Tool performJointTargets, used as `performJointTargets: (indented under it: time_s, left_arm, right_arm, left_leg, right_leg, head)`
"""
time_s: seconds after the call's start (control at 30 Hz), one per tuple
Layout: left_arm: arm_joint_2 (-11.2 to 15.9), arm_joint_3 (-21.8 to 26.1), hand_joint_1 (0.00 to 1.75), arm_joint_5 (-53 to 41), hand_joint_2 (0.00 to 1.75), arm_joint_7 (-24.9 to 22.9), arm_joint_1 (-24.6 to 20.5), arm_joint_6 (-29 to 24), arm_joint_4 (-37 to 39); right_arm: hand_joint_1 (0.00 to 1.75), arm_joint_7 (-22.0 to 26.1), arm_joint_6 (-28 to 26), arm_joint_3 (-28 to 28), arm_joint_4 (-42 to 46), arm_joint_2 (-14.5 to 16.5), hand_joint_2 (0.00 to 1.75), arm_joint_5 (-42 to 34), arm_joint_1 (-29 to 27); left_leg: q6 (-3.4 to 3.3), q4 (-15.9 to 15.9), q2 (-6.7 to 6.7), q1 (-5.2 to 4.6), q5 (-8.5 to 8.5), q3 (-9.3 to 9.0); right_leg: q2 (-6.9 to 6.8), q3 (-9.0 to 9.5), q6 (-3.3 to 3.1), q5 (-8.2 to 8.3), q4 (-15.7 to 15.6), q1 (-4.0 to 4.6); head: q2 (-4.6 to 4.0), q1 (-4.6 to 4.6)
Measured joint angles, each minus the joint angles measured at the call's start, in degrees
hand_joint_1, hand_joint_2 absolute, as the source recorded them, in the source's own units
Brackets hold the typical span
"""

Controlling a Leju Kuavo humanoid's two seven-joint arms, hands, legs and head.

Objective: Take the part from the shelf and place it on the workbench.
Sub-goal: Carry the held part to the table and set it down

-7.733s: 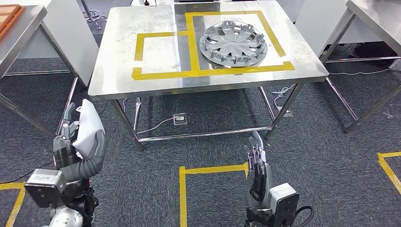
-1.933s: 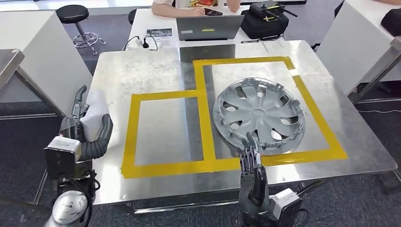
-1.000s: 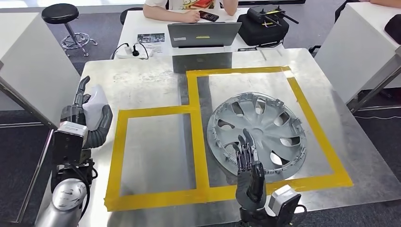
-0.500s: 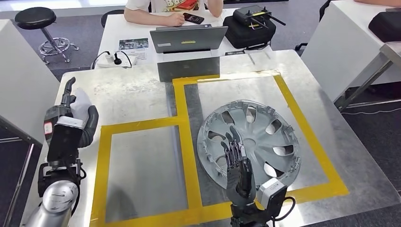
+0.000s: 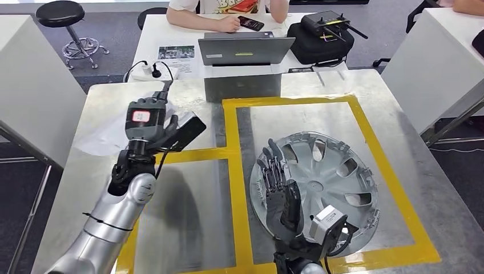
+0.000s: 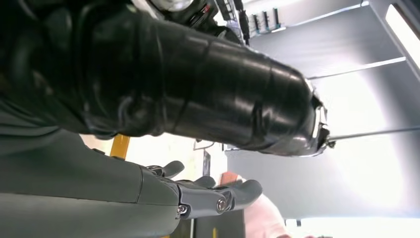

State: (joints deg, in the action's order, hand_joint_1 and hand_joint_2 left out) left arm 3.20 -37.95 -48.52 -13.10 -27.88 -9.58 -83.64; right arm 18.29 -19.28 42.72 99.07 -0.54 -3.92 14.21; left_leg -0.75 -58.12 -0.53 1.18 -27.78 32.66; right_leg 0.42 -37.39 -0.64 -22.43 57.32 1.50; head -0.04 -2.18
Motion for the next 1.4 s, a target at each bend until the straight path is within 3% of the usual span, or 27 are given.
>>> performJointTargets:
  time_s: [0.07, 0.1, 0.23, 0.5, 0.97, 1.07, 1.13, 1.17, 1.23, 1.27, 1.3, 1.33, 1.4]
  left_arm:
    - [-1.1, -0.8, 0.00, 0.6, 0.00, 0.1, -0.7, 0.6, 2.2]
    - [-1.5, -1.2, 0.00, 1.0, 0.00, 0.2, -1.1, 0.9, 3.2]
    - [-3.2, -2.3, 0.00, 2.1, 0.00, 1.0, -1.7, 1.1, 6.4]
    - [-5.0, -3.2, 0.00, 2.8, 0.00, 1.5, -2.1, 0.8, 9.8]
    - [-6.0, -3.2, 0.00, 11.2, 0.00, 5.2, -1.8, -2.6, 11.3]
    - [-6.3, -3.2, 0.00, 13.1, 0.00, 5.9, -1.7, -3.2, 11.3]
    - [-6.6, -3.2, 0.00, 14.3, 0.00, 6.7, -1.6, -3.9, 11.1]
    - [-6.7, -3.2, 0.00, 15.1, 0.00, 7.2, -1.4, -4.4, 11.0]
    - [-6.8, -3.2, 0.00, 17.1, 0.00, 8.6, -0.4, -5.5, 10.6]
    - [-6.9, -3.2, 0.00, 18.1, 0.00, 9.4, 0.3, -6.2, 10.3]
    - [-6.9, -3.1, 0.00, 19.3, 0.00, 10.2, 1.1, -6.9, 10.0]
    - [-6.9, -3.1, 0.00, 20.4, 0.00, 11.1, 1.9, -7.6, 9.6]
    - [-6.9, -2.8, 0.00, 23.1, 0.00, 13.1, 3.3, -9.2, 8.4]
  right_arm:
    - [0.00, 0.1, 0.0, 0.2, -0.3, 0.2, 0.00, -0.2, 0.2]
    - [0.00, 0.1, 0.0, 0.3, -0.5, 0.3, 0.00, -0.2, 0.3]
    - [0.00, 0.2, -0.2, 0.7, -1.0, 0.3, 0.00, -0.3, 0.5]
    - [0.00, 0.3, -0.4, 0.9, -1.5, 0.3, 0.00, -0.4, 0.5]
    - [0.00, 1.3, -1.9, 0.9, -1.5, 0.3, 0.00, 0.0, 0.4]
    - [0.00, 1.3, -2.3, 0.9, -1.4, 0.3, 0.00, 0.1, 0.3]
    - [0.00, 1.3, -2.5, 0.9, -1.3, 0.3, 0.00, 0.1, 0.3]
    - [0.00, 1.2, -2.6, 0.9, -1.3, 0.3, 0.00, 0.2, 0.2]
    - [0.00, 1.0, -3.1, 0.9, -1.3, 0.2, 0.00, 0.3, -0.1]
    - [0.00, 0.9, -3.4, 1.0, -1.3, 0.2, 0.00, 0.3, -0.3]
    - [0.00, 0.9, -3.7, 1.0, -1.4, 0.1, 0.00, 0.4, -0.6]
    - [0.00, 0.8, -4.0, 1.0, -1.4, 0.0, 0.00, 0.5, -0.7]
    - [0.00, 0.7, -4.6, 1.0, -1.3, -0.2, 0.00, 0.6, -0.9]
  left_leg:
    - [-0.02, 0.0, 0.31, -0.08, -0.09, 0.00]
    - [-0.02, 0.1, 0.37, -0.09, -0.09, -0.13]
    - [0.05, 0.9, 0.37, -0.17, -0.20, -0.46]
    - [0.02, 1.1, 0.38, -0.34, 0.03, -0.55]
    - [-0.08, 1.0, 0.37, -0.64, 0.30, -0.53]
    - [-0.91, 1.6, 0.42, -0.69, 1.05, -0.79]
    - [-1.44, 3.2, 0.59, -0.40, 2.14, -1.42]
    - [-1.58, 3.7, 0.68, -0.26, 2.48, -1.63]
    - [-1.71, 3.7, 0.75, -0.28, 2.64, -1.49]
    - [-1.69, 3.4, 0.78, -0.25, 2.62, -1.30]
    - [-1.62, 3.1, 0.80, -0.17, 2.57, -1.04]
    - [-1.50, 2.7, 0.78, -0.05, 2.48, -0.72]
    - [-0.96, 1.5, 0.68, 0.31, 2.16, 0.08]
  right_leg:
    - [0.36, 0.19, 1.31, 0.60, -0.4, -0.30]
    - [0.51, 0.12, 1.63, 0.51, -0.3, -0.34]
    - [0.61, 0.06, 1.33, 0.32, -0.3, -0.37]
    - [0.58, 0.10, 0.90, 0.53, -0.3, -0.51]
    - [0.55, 0.22, 0.95, 0.91, -0.5, -0.79]
    - [0.53, 0.32, 1.87, 1.43, -1.2, -1.07]
    - [0.43, -0.42, 2.46, 0.06, 0.1, -1.08]
    - [0.33, -1.42, 2.66, -1.75, 2.6, -1.20]
    - [0.21, -4.09, 3.13, -5.92, 10.7, -1.66]
    - [0.17, -5.10, 3.39, -7.04, 13.9, -1.93]
    - [0.13, -5.27, 3.67, -7.15, 15.2, -2.23]
    - [0.06, -4.51, 3.95, -6.36, 14.4, -2.52]
    - [-0.09, -0.43, 4.46, -4.02, 7.4, -3.02]
  head:
    - [0.00, 0.15]
    - [0.00, 0.40]
    - [0.00, 0.98]
    - [0.00, 1.26]
    - [0.00, 1.31]
    - [0.00, 1.58]
    - [0.00, 1.63]
    - [0.00, 1.46]
    - [0.00, 0.95]
    - [0.00, 0.81]
    - [0.00, 0.70]
    - [0.00, 0.62]
    - [0.00, 0.43]
